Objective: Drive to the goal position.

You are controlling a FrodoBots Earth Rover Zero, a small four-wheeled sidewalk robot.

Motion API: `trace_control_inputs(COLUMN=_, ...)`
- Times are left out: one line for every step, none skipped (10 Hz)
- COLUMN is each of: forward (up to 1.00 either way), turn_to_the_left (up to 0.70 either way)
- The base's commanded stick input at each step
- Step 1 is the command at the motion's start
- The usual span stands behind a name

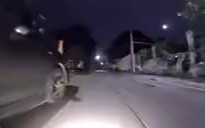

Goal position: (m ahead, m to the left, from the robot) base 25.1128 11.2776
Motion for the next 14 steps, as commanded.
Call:
trace_control_inputs(forward=0.50, turn_to_the_left=0.00)
trace_control_inputs(forward=0.50, turn_to_the_left=0.00)
trace_control_inputs(forward=0.50, turn_to_the_left=0.00)
trace_control_inputs(forward=0.50, turn_to_the_left=0.00)
trace_control_inputs(forward=0.50, turn_to_the_left=0.00)
trace_control_inputs(forward=0.50, turn_to_the_left=0.00)
trace_control_inputs(forward=0.50, turn_to_the_left=0.00)
trace_control_inputs(forward=0.50, turn_to_the_left=0.00)
trace_control_inputs(forward=0.50, turn_to_the_left=0.00)
trace_control_inputs(forward=0.50, turn_to_the_left=0.00)
trace_control_inputs(forward=0.50, turn_to_the_left=0.00)
trace_control_inputs(forward=0.50, turn_to_the_left=0.00)
trace_control_inputs(forward=0.50, turn_to_the_left=0.00)
trace_control_inputs(forward=0.50, turn_to_the_left=0.00)
